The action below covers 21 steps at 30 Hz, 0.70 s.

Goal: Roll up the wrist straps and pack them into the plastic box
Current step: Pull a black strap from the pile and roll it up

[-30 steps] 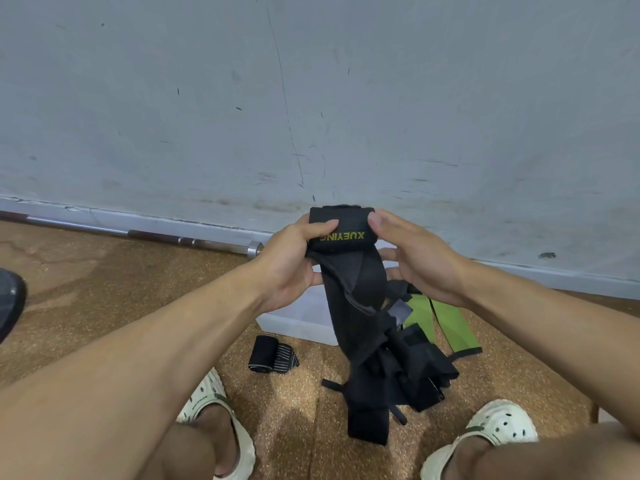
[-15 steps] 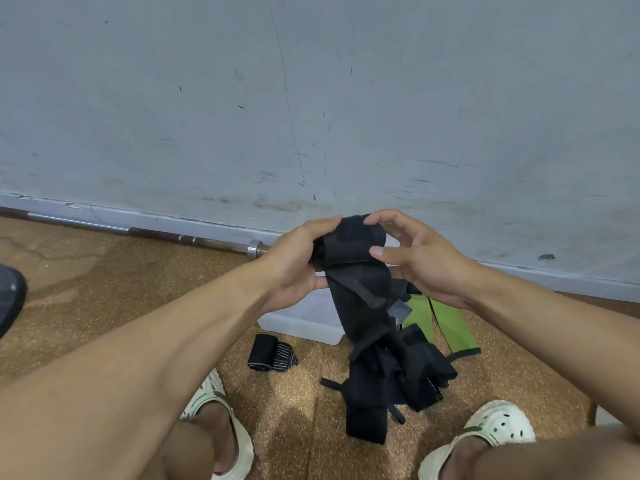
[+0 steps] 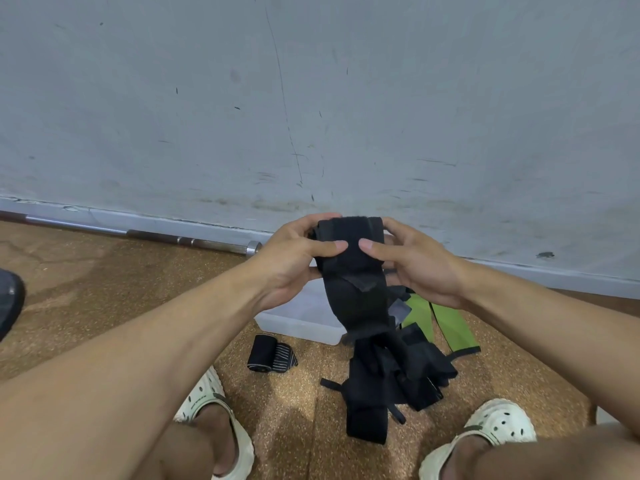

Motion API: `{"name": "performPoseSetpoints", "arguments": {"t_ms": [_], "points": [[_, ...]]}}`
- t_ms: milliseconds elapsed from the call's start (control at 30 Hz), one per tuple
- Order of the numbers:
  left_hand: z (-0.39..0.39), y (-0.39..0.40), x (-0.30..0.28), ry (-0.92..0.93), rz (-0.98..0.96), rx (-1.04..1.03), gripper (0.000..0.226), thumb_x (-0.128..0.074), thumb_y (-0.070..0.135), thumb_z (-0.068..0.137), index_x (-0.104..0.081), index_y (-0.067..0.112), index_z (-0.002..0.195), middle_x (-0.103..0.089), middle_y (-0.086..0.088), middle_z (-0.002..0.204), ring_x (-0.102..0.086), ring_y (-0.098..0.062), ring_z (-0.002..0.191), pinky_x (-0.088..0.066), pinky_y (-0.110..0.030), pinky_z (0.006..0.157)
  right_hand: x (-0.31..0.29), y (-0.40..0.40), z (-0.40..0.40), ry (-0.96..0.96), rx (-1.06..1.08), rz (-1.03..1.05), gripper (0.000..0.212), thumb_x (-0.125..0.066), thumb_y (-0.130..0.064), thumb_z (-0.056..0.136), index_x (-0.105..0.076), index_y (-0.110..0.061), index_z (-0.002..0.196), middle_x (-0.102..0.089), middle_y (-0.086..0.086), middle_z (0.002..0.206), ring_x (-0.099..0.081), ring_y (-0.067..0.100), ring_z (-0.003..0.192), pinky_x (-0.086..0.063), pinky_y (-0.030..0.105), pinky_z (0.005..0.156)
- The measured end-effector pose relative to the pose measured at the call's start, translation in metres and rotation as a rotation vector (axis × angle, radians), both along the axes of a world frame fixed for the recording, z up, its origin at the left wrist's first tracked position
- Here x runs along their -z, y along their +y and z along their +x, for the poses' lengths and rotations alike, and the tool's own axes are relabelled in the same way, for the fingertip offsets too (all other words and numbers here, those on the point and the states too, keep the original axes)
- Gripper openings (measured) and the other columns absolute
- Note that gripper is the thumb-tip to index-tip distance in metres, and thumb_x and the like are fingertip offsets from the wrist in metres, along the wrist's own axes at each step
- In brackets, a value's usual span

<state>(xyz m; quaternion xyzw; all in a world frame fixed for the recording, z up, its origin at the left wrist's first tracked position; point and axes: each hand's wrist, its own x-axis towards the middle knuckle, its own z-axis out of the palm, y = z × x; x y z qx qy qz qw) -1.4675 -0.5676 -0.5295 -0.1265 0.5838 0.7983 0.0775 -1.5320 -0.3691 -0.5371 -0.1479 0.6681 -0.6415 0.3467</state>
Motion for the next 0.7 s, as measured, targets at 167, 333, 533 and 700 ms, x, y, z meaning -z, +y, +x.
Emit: {"name": "performPoseSetpoints", "arguments": {"t_ms": [167, 333, 533, 700], "points": [[0.0027, 0.0028, -0.0008, -0.034, 0.06, -0.001, 0.05, -0.074, -0.001, 0.085, -0.061, 0.012, 0.132, -0.067, -0.015, 0.13, -0.07, -0.028, 0.113, -0.061, -0.041, 0.082, -0.0003, 0.002, -0.0018, 0.068, 0.072, -0.084, 0.045, -0.066, -0.01, 0.097, -0.052, -0.022, 0.137, -0.064, 0.001, 0.136, -0.068, 0.031, 0.118, -0.057, 0.052, 0.098], [0.0037, 0.0055, -0.0019, -0.064, 0.106, 0.048, 0.038, -0.076, 0.023, 0.085, -0.071, 0.015, 0.121, -0.078, -0.001, 0.106, -0.073, -0.023, 0.1, -0.06, -0.039, 0.088, -0.0012, 0.002, -0.001, 0.137, 0.094, -0.143, 0.048, -0.065, 0.009, 0.092, -0.054, -0.019, 0.13, -0.064, 0.003, 0.13, -0.071, 0.034, 0.104, -0.06, 0.048, 0.092], [0.0014, 0.0028, -0.0048, -0.072, 0.112, -0.004, 0.033, -0.069, 0.014, 0.093, -0.07, 0.0, 0.123, -0.077, -0.005, 0.098, -0.076, -0.02, 0.088, -0.062, -0.033, 0.081, 0.0005, 0.0003, -0.0004, 0.152, 0.073, -0.121, 0.051, -0.07, 0.015, 0.086, -0.065, -0.024, 0.118, -0.062, 0.003, 0.134, -0.071, 0.026, 0.106, -0.057, 0.045, 0.097], [0.0001, -0.0039, -0.0024, -0.037, 0.078, 0.033, 0.039, -0.068, 0.005, 0.092, -0.064, 0.002, 0.131, -0.071, -0.016, 0.125, -0.068, -0.03, 0.116, -0.058, -0.042, 0.094, -0.0067, 0.0018, -0.0037, -0.069, 0.032, -0.157, 0.049, -0.072, -0.022, 0.085, -0.064, -0.022, 0.133, -0.069, 0.005, 0.13, -0.067, 0.027, 0.122, -0.056, 0.044, 0.102]]}}
